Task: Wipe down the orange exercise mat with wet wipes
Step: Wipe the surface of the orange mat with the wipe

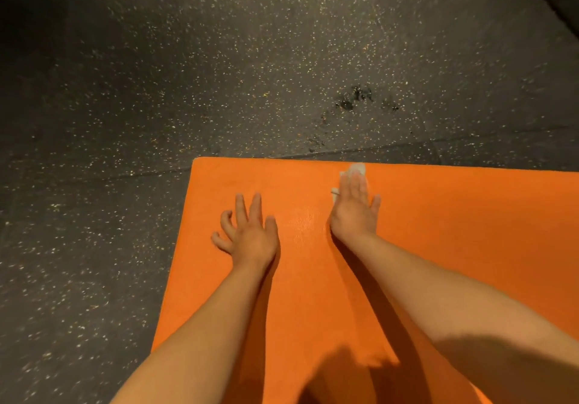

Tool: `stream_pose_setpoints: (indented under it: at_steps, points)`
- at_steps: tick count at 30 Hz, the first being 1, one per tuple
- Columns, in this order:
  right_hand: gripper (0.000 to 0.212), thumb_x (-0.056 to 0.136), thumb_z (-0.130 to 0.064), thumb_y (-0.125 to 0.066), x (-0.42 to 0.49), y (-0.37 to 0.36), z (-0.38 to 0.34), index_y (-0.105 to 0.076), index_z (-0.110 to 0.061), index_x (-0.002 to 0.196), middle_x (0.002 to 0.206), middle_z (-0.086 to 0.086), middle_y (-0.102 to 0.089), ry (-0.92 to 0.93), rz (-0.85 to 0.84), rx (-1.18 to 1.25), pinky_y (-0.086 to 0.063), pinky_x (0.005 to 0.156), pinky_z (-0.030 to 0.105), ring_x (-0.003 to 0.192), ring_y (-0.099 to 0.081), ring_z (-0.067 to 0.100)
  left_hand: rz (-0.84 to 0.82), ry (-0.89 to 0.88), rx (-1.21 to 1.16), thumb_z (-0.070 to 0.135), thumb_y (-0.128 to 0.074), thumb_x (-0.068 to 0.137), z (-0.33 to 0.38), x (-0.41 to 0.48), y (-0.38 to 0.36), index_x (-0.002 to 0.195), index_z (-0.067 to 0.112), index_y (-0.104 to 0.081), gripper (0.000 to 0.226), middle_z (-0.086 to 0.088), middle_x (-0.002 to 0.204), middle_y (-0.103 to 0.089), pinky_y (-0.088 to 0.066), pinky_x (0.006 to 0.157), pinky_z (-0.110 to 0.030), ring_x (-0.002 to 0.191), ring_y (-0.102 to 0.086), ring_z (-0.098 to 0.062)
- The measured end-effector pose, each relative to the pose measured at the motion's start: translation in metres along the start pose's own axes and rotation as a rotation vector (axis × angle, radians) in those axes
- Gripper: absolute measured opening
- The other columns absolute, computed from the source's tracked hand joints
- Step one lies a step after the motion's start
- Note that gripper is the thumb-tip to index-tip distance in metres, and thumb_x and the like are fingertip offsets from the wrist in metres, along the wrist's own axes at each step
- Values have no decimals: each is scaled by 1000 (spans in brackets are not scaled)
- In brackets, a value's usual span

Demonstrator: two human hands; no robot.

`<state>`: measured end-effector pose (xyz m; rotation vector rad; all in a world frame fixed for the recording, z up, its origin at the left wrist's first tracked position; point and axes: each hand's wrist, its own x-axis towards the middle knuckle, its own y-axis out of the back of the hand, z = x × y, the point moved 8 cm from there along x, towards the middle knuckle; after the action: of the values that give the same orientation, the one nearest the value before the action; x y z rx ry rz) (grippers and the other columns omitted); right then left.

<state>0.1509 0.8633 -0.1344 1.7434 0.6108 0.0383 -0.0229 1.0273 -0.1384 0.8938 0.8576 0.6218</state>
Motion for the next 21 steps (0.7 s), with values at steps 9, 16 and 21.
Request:
stream_pose_setpoints:
  at_steps: [9, 16, 21]
  points:
    - [71, 106, -30, -38, 6, -30, -114, 2, -19, 163, 170, 1, 10, 423, -106, -32, 7, 124, 55, 155, 14, 17, -54, 23, 34, 51, -26, 101, 3, 9, -8, 154, 53, 0, 59, 17, 164, 22, 3, 114, -63, 147, 6, -25]
    - [59, 109, -31, -16, 40, -9, -56, 3, -14, 162, 169, 4, 11, 11, 7, 20, 12, 122, 51, 155, 15, 19, -76, 41, 0, 51, -25, 100, 3, 11, -7, 154, 53, 1, 60, 17, 163, 23, 8, 115, -63, 147, 9, -24]
    - [59, 109, -25, -22, 35, -19, -102, -1, -14, 162, 170, 5, 6, 184, -34, 39, 14, 122, 44, 155, 14, 18, -92, 33, -6, 51, -27, 100, 4, 16, -10, 154, 53, 1, 61, 18, 162, 25, 8, 114, -63, 147, 10, -26]
